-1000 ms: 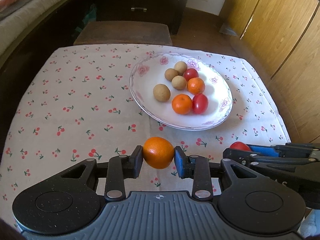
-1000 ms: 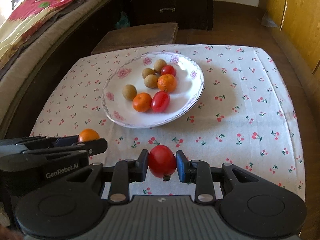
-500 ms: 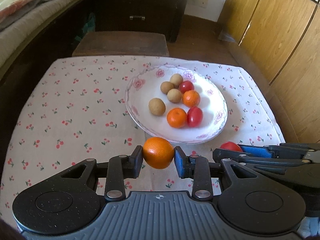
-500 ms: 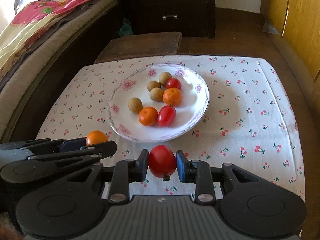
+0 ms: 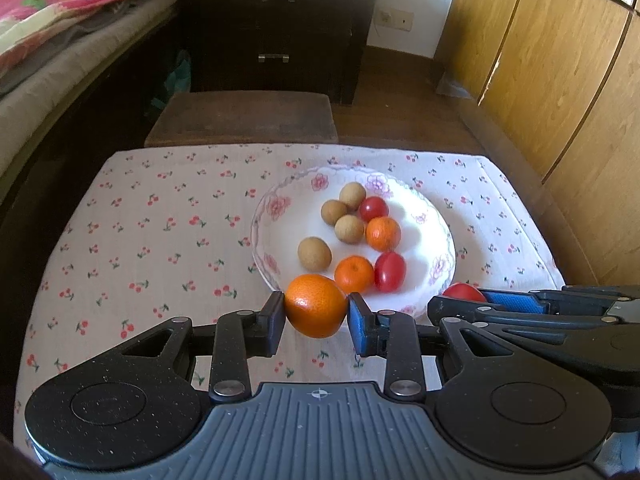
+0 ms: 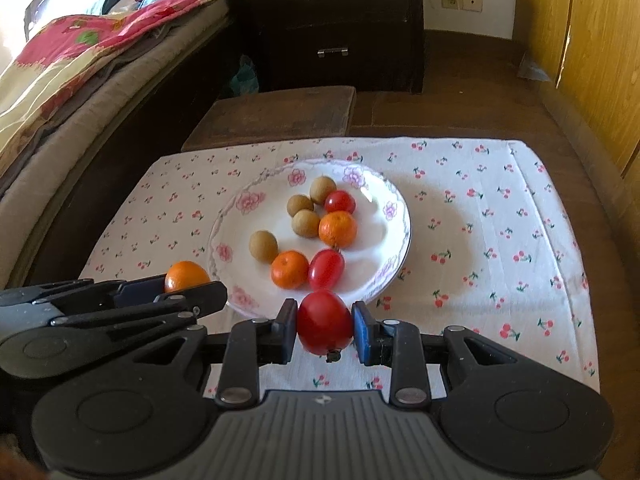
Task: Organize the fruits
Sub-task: 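Carry the mandarin and tomato over the white bowl with both tools, then open the left tool to drop the mandarin while the right tool releases the tomato into the bowl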
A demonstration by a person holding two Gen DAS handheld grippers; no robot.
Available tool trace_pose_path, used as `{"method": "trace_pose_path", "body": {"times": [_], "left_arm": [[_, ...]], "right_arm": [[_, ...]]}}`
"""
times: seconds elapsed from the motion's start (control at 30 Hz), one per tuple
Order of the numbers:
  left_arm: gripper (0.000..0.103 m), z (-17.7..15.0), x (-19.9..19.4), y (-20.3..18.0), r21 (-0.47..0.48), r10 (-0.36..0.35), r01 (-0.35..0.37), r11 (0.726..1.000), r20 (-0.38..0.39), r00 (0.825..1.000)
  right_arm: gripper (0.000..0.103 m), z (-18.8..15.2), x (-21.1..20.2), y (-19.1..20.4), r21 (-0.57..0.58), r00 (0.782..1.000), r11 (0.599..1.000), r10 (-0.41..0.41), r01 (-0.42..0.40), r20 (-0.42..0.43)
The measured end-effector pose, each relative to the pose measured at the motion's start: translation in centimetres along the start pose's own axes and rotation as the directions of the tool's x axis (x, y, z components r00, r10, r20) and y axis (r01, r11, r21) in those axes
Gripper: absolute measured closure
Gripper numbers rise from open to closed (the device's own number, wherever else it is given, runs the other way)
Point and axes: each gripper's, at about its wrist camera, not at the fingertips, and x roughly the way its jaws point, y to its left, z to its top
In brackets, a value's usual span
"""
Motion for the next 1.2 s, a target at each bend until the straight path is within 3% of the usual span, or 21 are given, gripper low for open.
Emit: {"method": "trace_pose_path", "body": {"times": [0.47, 1.2], "left_arm": [[0.063, 2.1, 2.6, -0.2, -0.006, 0.024, -0.024, 1.000, 0.003, 1.000], [0.062, 2.1, 5.1, 0.0, -0.025, 0.036, -0.037, 0.999, -0.050, 0.998]], "right_arm": [[0.072, 2.5, 2.4, -1.0, -0.003, 1.000, 1.000, -0.020, 0.020, 0.003], [0.071, 3.0, 5.3, -1.6, 0.029, 0.999, 0.999, -0.034, 0.036, -0.037]]}}
